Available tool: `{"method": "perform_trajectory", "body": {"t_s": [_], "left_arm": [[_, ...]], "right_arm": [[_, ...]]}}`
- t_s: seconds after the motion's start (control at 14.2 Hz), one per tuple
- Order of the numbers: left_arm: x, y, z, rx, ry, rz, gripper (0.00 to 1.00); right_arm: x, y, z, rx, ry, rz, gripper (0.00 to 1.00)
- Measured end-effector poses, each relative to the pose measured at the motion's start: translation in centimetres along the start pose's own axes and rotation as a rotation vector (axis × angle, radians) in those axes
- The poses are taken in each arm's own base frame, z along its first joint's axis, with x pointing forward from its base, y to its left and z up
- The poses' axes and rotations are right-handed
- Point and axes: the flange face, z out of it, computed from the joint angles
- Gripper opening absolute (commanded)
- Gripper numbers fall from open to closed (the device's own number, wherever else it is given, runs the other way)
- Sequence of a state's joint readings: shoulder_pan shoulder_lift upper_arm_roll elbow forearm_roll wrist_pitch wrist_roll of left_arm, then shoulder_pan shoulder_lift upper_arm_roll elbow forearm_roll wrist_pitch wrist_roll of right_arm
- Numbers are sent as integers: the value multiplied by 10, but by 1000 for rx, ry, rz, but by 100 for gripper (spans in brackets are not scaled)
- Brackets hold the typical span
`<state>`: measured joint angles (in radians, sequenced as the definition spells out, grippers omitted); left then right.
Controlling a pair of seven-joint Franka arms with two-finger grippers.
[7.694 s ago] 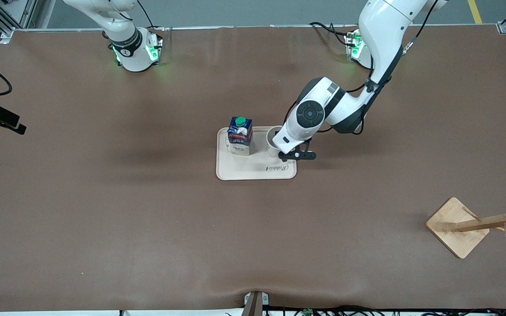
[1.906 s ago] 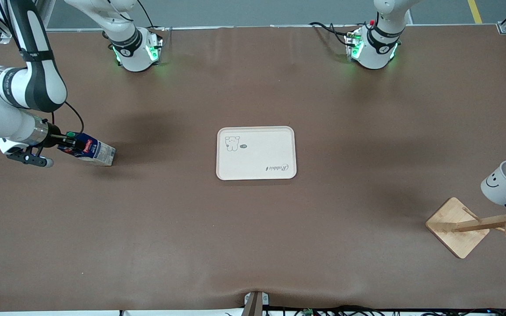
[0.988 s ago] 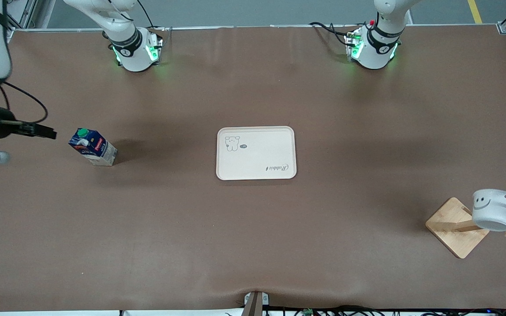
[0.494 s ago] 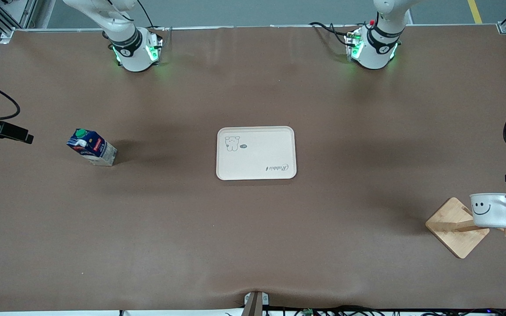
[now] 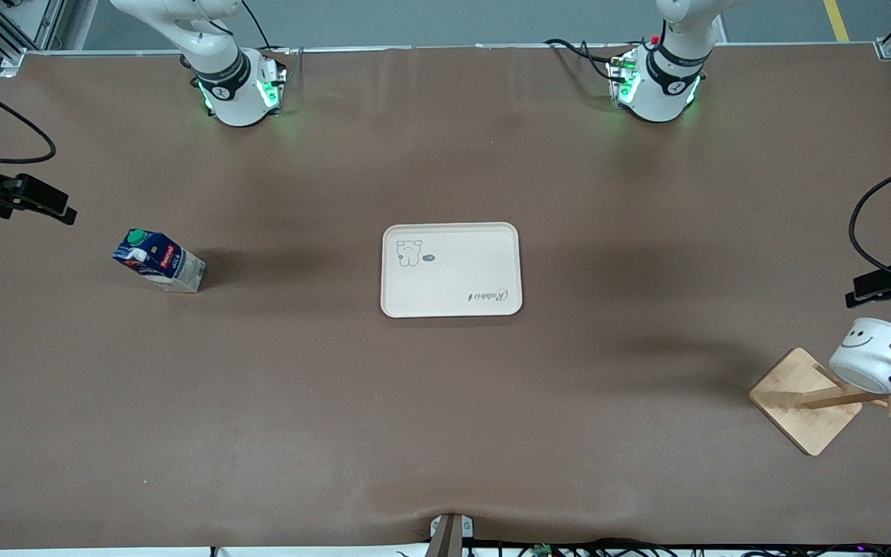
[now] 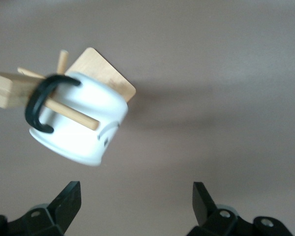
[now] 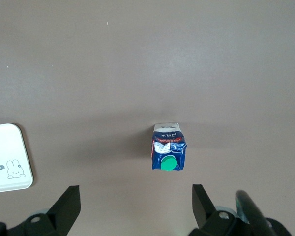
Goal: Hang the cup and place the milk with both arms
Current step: 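Release the mug on the stand and raise the left gripper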
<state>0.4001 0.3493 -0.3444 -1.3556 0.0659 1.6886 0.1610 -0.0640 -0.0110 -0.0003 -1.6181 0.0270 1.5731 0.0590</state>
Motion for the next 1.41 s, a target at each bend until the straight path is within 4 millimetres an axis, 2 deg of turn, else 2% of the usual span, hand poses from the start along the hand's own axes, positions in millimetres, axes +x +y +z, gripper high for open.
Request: {"method": "perform_trajectory", "body": {"t_s": [0.21, 0.64, 0.78, 0.85, 0.99, 1.2, 1.27, 1.41], "left_arm": [[2, 22, -3, -6, -4, -41, 100], [1, 18, -3, -6, -4, -50, 100], [1, 19, -7, -4, 2, -50, 100], [0, 22, -12, -3, 11, -46, 100], [-7, 37, -37, 7, 34, -27, 100], [-34, 80, -78, 46, 0, 16, 100], [-41, 90, -87, 63, -4, 23, 100], [-46, 102, -92, 82, -9, 30, 100]], "right_arm": [[-1, 4, -9, 4, 37, 6, 100], [0, 6, -11, 6, 51, 5, 100], [0, 6, -19, 2, 68, 4, 100], [0, 7, -24, -2, 79, 5, 100], [0, 8, -30, -3, 89, 6, 100], [0, 8, -30, -3, 90, 6, 100], [0, 8, -30, -3, 90, 6, 100], [0, 9, -30, -4, 90, 8, 100]]}}
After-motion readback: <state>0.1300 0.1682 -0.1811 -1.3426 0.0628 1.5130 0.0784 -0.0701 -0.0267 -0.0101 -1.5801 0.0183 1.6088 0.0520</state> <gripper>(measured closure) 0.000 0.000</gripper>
